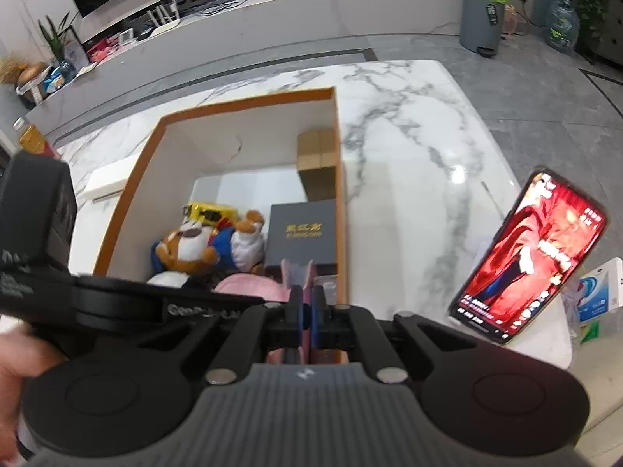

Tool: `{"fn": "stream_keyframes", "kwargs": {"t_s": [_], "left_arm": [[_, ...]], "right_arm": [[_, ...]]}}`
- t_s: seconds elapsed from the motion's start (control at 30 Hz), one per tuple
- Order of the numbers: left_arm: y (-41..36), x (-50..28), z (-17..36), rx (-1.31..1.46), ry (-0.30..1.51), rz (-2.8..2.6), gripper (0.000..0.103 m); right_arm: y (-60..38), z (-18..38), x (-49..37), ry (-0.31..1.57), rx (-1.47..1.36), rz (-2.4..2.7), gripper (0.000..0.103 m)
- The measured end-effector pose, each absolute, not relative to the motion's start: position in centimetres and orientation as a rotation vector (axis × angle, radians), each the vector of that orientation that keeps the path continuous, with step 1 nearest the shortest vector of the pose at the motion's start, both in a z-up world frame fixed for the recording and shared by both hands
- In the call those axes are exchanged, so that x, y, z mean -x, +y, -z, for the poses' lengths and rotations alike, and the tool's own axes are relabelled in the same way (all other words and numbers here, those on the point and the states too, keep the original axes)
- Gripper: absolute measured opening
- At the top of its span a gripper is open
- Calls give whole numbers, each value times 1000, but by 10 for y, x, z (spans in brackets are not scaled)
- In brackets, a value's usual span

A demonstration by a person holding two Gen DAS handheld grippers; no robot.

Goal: Organize objects
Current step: 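Lower the illustrated card box upright into the orange box with the right tool, then open the right tool and withdraw both tools from the orange box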

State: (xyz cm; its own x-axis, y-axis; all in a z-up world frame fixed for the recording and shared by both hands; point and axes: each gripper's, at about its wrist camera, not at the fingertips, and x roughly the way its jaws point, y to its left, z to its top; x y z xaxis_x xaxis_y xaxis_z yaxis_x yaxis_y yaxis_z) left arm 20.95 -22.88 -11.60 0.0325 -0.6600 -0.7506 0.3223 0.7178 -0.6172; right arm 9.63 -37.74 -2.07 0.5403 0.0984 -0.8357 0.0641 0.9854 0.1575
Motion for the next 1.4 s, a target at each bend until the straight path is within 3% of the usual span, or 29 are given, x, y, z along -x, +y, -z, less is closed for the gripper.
{"fn": "stream_keyframes", "kwargs": {"t_s": [0.3, 0.37, 0.93, 1.17, 1.27, 1.4], "left_arm": [[-228, -211, 123, 321, 1337, 781, 30], [-225, -210, 118, 313, 1331, 775, 25], [-93, -192, 5, 48, 977, 711, 26], [-30, -205, 5, -65, 937, 622, 26], [-14, -217, 13, -124, 931, 600, 26], [-4, -241, 29, -218, 903, 577, 28]], "right_arm": [[-376, 34, -94, 987, -181, 5, 3], [-375, 34, -92, 986, -177, 6, 4], [-303, 3, -87, 771, -74, -277, 6], [-248, -10, -116, 727, 41, -420, 11], [-223, -8, -138, 748, 77, -480, 26], [-190, 6, -173, 785, 171, -515, 28]]}}
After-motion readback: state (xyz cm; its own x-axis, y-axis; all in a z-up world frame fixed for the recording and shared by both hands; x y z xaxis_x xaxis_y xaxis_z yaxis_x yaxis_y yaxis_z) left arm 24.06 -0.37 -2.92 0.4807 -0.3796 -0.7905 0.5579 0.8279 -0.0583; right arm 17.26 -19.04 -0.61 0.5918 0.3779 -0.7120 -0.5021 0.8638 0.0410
